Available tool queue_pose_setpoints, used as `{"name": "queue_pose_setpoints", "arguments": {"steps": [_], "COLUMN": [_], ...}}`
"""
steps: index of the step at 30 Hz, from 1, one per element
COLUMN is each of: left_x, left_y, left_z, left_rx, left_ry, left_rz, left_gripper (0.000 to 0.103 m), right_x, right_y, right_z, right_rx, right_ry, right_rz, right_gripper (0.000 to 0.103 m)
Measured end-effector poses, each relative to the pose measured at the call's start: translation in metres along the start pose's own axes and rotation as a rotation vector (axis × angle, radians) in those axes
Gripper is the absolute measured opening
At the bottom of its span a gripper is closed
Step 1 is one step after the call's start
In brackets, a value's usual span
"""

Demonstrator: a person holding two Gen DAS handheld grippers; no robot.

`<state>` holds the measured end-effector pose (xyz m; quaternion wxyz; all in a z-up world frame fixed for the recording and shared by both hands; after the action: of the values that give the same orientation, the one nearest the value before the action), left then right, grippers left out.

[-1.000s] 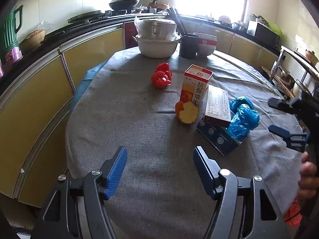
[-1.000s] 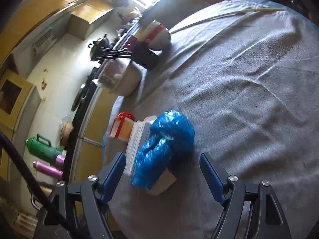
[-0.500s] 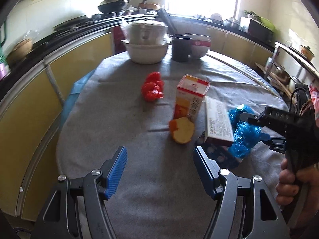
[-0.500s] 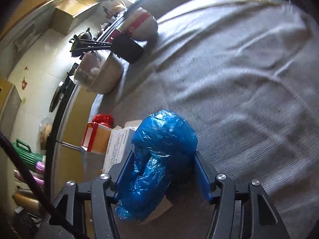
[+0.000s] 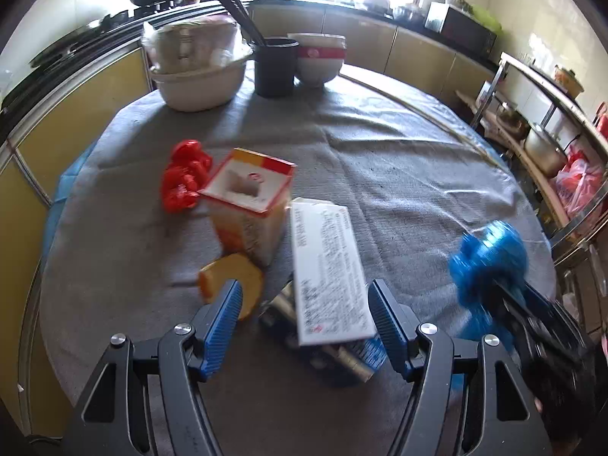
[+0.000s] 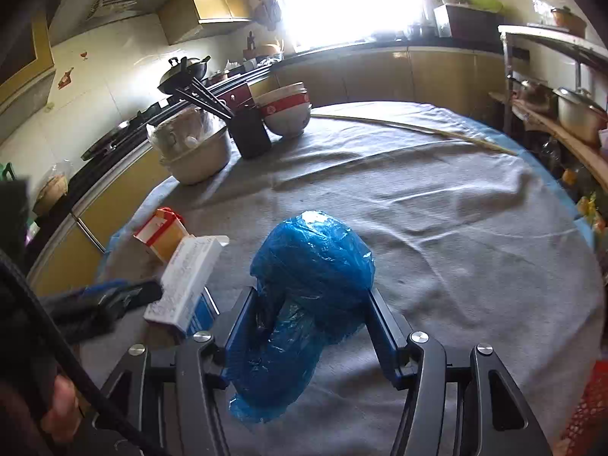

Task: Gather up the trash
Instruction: 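Grasp the white printed leaflet with the left tool while the right tool holds the blue bag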

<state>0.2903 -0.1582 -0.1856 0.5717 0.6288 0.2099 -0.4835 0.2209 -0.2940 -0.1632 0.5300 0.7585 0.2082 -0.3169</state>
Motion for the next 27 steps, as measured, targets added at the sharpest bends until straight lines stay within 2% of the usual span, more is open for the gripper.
{"name": "queue_pose_setpoints", "arguments": {"steps": [4,6,7,8,13,17,22,27], "left_x": [0.014,0.019,0.02,0.022,0.009,-0.016,-0.05,-0.073], "left_y": [0.001,-0.004,-0.006,-0.009,-0.016,-0.02,-0.032,-0.053], "left_z": [0.011,0.008,0.007,0.006,-0.001,-0.001,-0.001,0.002], "left_rx": [0.018,0.017,0.012,0.005,0.016,0.015,0.035,0.045], "left_ry": [0.023,0.058,0.053,0.044,0.057,0.051,0.055,0.039], "left_rz": [-0.027,-0.038,-0.04,-0.05,-0.024,0.027,0.092,0.119], "left_gripper": [0.069,0.069,0.055,0.048,0.047,0.047,0.047,0.047], "right_x": [-0.003,-0.006,-0.005,-0.008,-0.016,-0.025,-0.049,-0.071], "right_y": [-0.006,-0.01,-0.01,-0.011,-0.015,-0.017,-0.016,-0.021], "right_z": [0.01,0.012,0.011,0.01,0.004,-0.005,-0.022,-0.035], "right_rx": [0.009,0.001,-0.004,-0.014,-0.036,-0.068,-0.142,-0.175], "right_ry": [-0.009,-0.012,-0.013,-0.014,-0.007,-0.026,-0.058,-0.06], "right_rz": [-0.011,-0.013,-0.011,-0.007,0.007,0.015,0.066,0.095], "right_gripper": [0.06,0.06,0.06,0.06,0.06,0.06,0.06,0.06]}}
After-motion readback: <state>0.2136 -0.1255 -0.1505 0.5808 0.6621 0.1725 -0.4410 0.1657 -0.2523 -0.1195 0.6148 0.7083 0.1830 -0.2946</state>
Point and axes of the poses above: each gripper's, at about its wrist camera, not at the fingertips, and x roughly the way its jaws point, z to its right, y to its top, the point moved 10 cm from there along x, roughly the way its jaws point
